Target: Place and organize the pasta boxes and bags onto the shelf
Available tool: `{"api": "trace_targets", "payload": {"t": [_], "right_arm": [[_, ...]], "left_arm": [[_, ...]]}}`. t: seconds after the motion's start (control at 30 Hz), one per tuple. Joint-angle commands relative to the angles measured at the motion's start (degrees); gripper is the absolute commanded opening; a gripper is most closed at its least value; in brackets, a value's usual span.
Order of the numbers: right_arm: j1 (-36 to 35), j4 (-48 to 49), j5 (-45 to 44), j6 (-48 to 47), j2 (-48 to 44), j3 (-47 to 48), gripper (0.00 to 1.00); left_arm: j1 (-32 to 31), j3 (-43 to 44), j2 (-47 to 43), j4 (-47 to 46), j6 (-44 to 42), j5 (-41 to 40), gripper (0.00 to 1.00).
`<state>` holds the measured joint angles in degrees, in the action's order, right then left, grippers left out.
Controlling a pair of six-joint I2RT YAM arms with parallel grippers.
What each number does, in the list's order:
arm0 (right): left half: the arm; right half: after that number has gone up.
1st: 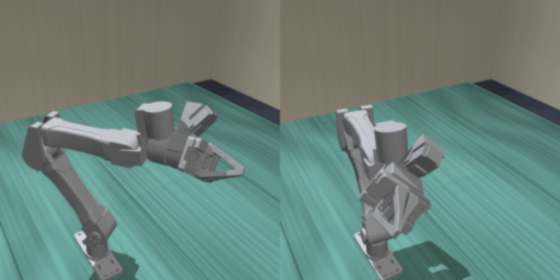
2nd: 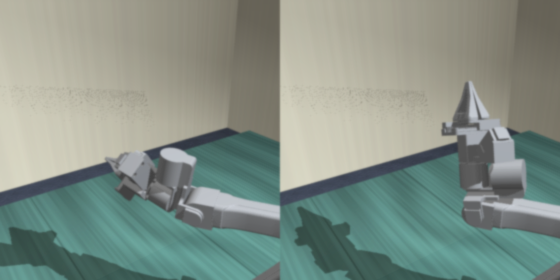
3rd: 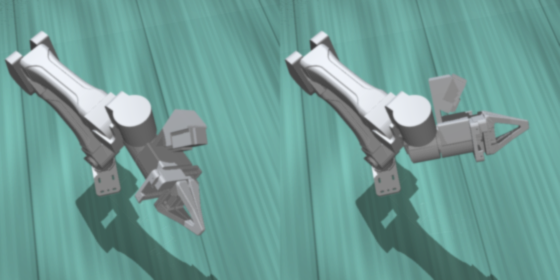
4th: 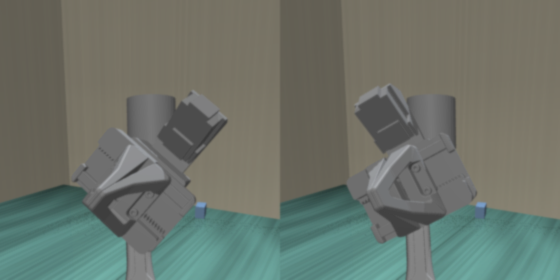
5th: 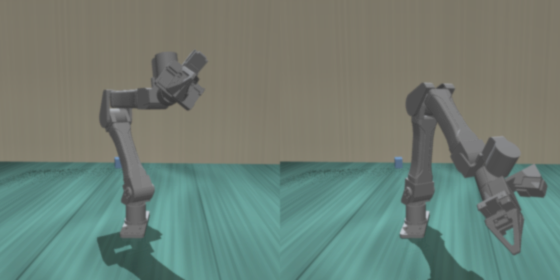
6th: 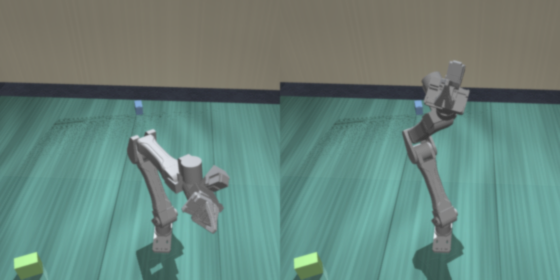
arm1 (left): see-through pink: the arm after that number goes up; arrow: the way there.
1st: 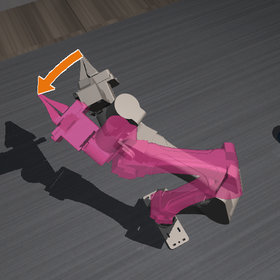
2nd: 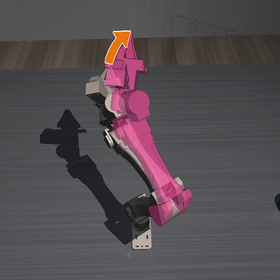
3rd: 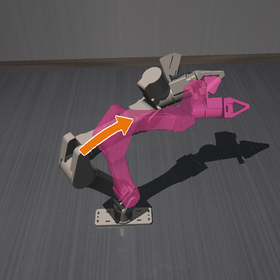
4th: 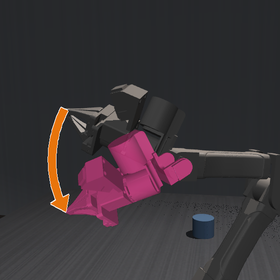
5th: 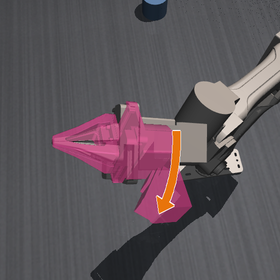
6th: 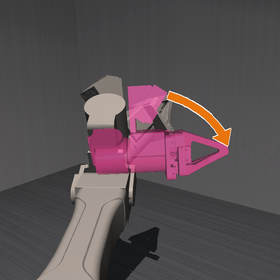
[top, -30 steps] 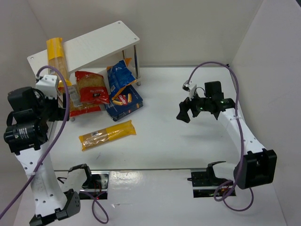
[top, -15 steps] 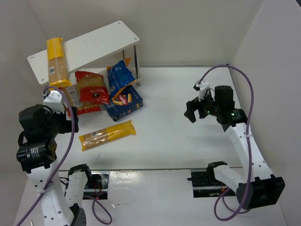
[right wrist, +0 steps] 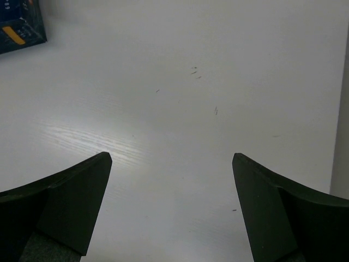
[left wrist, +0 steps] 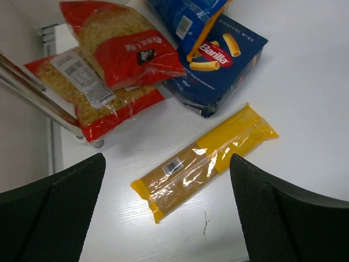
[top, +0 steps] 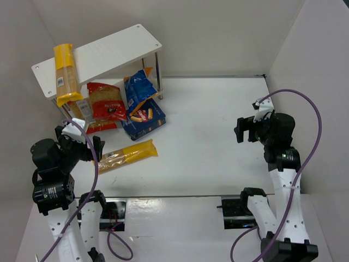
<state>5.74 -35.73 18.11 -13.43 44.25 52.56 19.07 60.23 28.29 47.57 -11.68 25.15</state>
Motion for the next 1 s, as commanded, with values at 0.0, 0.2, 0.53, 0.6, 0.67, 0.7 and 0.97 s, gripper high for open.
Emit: {"api": "trace_targets", "payload": {"t": [0.0,0.2,0.53,0.6,0.67,0.7,0.97], "right_arm": [[1.82,2.5,-1.06,0.77,-2.5,-1.14,1.0],[4.8,2.59,-0.01,0.07,-3.2,-1.67,1.0],[5.34,1.45,1.05,-0.98,-0.75,-1.67,1.0],[5.86,1.45,1.05,-0.98,-0.74,-1.67,1.0],[5.86,1.45,1.05,-0.98,-0.05,-1.14,1.0],[5.86,1.45,1.05,-0.98,-0.04,-1.14,1.0],[5.86,0.92,1.58,-1.51,2.51,-0.61,1.0]], "left_arm": [[0.96,-1.25,-0.78,-4.51,-1.5,5.18,1.0],[2.64,-2.48,-1.31,-5.21,-2.39,9.13,1.0],[5.27,-3.01,1.67,-6.35,-0.97,7.55,1.0],[5.8,-3.01,2.46,-6.87,-0.97,6.32,1.0],[7.29,-3.01,3.69,-7.49,1.39,2.57,1.0],[7.3,-3.01,3.7,-7.49,2.01,1.58,1.0],[8.88,-3.54,4.75,-8.11,3.07,0.34,1.0]]}}
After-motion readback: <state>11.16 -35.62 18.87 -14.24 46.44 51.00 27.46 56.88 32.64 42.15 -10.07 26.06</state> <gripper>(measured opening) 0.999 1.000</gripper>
